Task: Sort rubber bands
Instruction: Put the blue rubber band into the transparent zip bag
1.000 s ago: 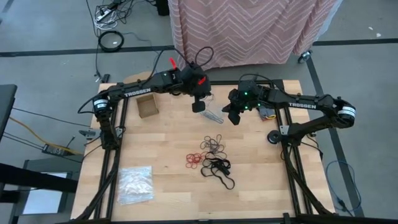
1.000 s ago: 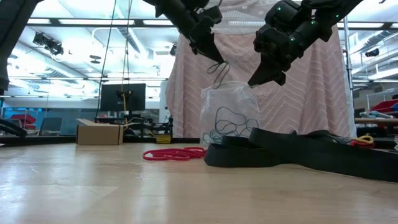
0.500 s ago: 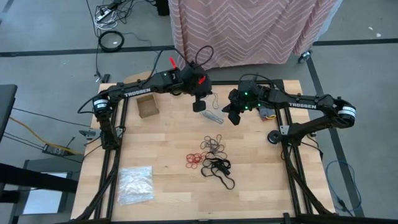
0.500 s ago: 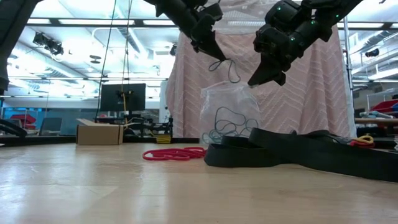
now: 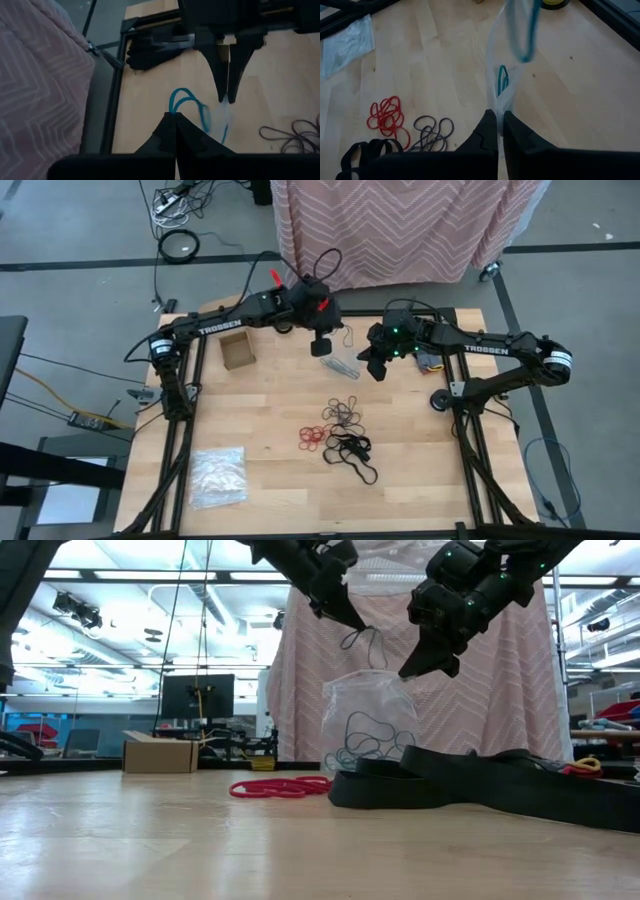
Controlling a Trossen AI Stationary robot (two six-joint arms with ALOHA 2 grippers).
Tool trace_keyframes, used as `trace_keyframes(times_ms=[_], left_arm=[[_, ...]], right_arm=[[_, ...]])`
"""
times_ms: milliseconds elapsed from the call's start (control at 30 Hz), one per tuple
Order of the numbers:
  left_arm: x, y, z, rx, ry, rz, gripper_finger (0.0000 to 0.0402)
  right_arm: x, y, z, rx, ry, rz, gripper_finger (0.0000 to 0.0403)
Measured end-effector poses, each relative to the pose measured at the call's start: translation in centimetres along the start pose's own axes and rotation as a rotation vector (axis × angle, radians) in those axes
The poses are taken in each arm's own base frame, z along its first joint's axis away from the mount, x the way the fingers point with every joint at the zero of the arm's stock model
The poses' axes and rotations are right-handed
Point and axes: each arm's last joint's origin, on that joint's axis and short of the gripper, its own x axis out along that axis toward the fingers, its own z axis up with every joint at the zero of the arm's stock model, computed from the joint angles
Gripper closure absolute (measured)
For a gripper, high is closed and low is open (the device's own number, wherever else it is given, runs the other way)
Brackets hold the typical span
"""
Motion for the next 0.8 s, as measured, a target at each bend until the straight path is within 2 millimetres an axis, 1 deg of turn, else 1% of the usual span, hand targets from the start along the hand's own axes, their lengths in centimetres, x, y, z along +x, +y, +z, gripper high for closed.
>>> trace_keyframes(times_ms=[267, 400, 633, 800], left_arm=[[-0.04, -0.16, -0.75, 0.069, 0.073, -0.024, 0.0401], [-0.08, 0.20, -1.05, 0.079, 0.092, -0.016, 0.0401], [-0.06, 0.82, -0.52, 0.065, 0.031, 0.038, 0.0401], [-0.06, 0.70, -0.60, 0.057, 0.030, 0.007, 0.0401]], right_arm=[[0.00, 0.00, 0.00, 0.000, 0.000, 0.000, 0.0401], [0.00, 0.00, 0.00, 0.000, 0.000, 0.000, 0.0401], [0.00, 0.00, 0.00, 0.001, 0.000, 0.000, 0.0401], [0.00, 0.00, 0.00, 0.001, -0.001, -0.001, 0.0401]])
